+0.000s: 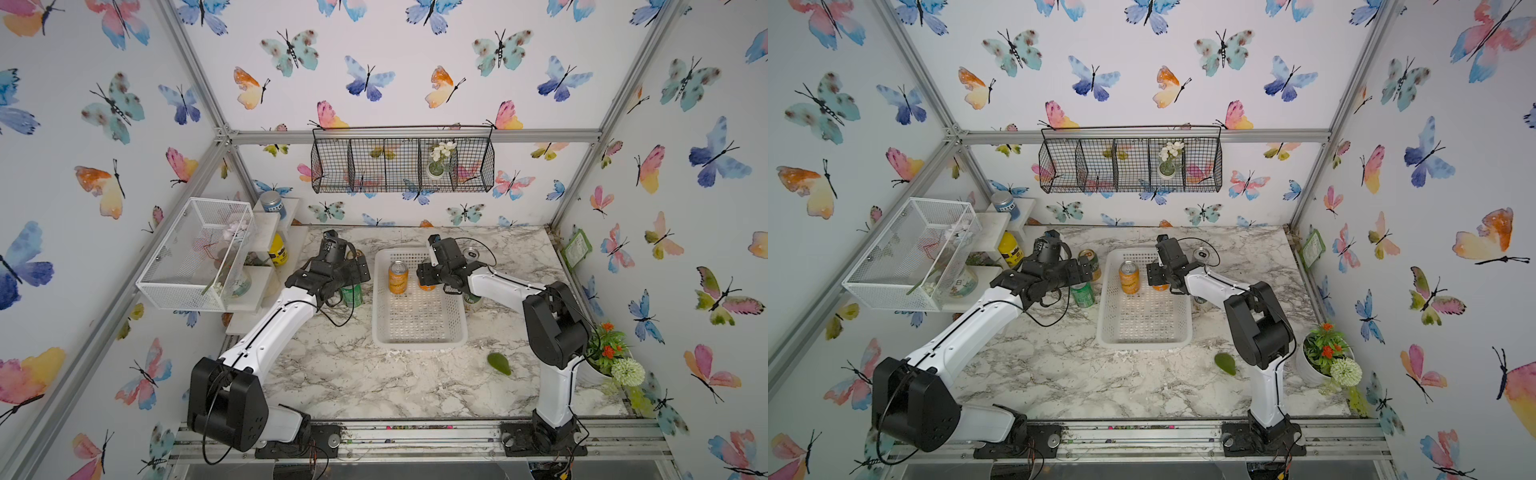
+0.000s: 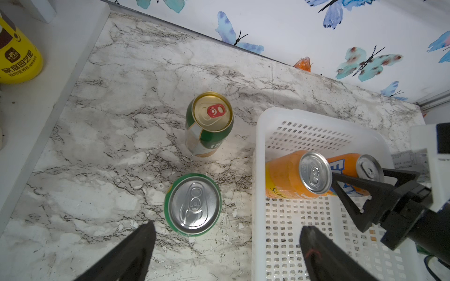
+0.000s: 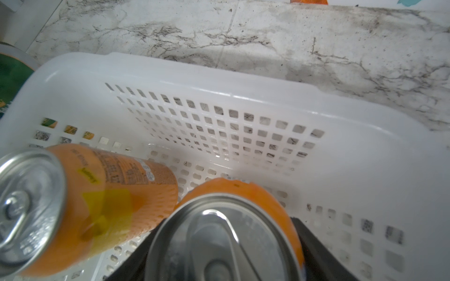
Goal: Take out the drinks from the basket
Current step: Pick up the drink from the basket.
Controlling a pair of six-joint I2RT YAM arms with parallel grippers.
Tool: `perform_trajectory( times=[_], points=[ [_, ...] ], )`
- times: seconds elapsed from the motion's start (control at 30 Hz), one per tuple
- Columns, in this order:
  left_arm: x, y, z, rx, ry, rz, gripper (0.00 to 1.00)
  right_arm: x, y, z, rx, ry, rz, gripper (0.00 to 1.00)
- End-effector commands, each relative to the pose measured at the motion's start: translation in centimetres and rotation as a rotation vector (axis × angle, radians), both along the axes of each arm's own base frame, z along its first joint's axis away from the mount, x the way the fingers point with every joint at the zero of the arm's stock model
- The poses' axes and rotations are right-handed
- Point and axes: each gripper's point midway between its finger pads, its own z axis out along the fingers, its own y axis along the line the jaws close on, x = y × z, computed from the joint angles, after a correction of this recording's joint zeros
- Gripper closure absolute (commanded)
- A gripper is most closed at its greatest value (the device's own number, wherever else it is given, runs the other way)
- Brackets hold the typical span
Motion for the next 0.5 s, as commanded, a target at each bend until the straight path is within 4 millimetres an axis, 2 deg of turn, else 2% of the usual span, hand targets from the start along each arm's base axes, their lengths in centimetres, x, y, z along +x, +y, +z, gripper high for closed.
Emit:
perform_trajectory(
  times=[0.0,0.27,0.47],
  points=[
    [-0.2,-0.4,-0.8,-0.011,0.027,-0.021,0.01,-0.3,0.3,6.1,0.064,-0.099,0.018,0.42],
    [-0.2,-0.5,-1.0,-0.019,0.035,-0.027,0.01,-3.2,-1.0,12.2,0.145,-0.17,0.032,0.43],
    [-0.3,-0.7,-1.1,-0.026,0.04,-0.033,0.01,-5.4,-2.9,14.7,0.168,-0.209,0.011,0.43]
  ],
)
